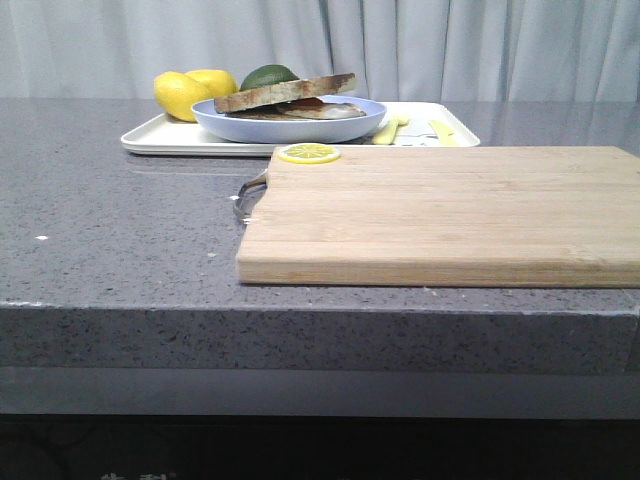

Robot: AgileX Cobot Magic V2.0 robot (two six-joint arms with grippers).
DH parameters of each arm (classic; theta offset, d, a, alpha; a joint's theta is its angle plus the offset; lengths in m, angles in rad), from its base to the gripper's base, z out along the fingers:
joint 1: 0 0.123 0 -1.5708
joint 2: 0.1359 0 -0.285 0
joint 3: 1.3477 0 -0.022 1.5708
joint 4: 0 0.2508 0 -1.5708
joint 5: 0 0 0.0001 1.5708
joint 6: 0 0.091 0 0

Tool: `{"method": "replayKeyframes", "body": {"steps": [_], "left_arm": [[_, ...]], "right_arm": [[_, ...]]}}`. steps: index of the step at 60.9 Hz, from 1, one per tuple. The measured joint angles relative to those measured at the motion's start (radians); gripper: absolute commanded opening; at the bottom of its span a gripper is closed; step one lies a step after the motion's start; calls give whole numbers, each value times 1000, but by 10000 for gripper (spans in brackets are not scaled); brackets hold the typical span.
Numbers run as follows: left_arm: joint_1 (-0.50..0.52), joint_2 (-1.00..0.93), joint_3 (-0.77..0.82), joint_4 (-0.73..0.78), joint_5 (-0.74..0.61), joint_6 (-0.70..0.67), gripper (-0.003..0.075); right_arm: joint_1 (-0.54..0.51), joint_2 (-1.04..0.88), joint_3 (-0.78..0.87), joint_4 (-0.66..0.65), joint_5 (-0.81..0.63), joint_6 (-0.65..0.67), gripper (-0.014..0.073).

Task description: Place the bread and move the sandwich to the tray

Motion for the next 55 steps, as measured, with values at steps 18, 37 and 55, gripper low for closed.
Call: {"method": "replayKeyframes", "body": {"steps": [18, 37, 55], "left_arm": [[0, 0, 0, 0, 0, 0, -20], [0, 0, 0, 0, 0, 0, -20], [0, 0, 0, 0, 0, 0, -20]], "right_arm": [[0, -102, 0, 0, 134, 0, -64], [0, -102, 0, 0, 144, 0, -64], [0, -102, 0, 0, 146, 0, -64]]}}
